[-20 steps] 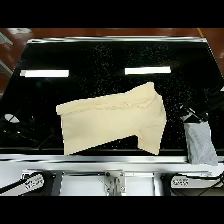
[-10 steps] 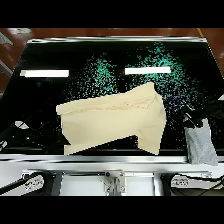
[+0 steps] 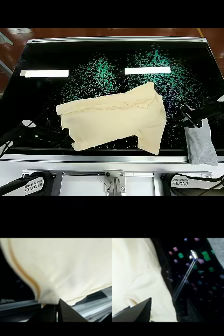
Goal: Fold the shirts.
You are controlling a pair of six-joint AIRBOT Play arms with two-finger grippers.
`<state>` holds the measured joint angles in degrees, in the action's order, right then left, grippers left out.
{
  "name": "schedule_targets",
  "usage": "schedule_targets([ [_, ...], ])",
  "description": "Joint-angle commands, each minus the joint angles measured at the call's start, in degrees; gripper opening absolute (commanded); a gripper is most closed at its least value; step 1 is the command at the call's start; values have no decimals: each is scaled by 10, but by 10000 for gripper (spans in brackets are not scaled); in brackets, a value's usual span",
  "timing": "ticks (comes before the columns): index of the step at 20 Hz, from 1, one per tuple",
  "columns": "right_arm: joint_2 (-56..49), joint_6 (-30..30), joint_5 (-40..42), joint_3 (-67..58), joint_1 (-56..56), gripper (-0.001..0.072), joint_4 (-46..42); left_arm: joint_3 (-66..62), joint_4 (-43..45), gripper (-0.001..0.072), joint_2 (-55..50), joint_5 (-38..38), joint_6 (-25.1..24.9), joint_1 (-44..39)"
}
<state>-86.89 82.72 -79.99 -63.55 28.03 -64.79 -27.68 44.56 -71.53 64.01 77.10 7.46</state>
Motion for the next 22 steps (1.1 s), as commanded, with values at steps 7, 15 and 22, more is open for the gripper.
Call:
schedule_targets([
  [7,-18,9,149,30,-89,637,-1,-3,-30,37,112,-6,-29,-6],
  [15,-67,13,194,29,-118,171,51,-5,-30,37,176,-6,-14,-6],
  [22,34,-114,111,-92,-117,59,121,-226,202,35,261,-60,103,-6],
])
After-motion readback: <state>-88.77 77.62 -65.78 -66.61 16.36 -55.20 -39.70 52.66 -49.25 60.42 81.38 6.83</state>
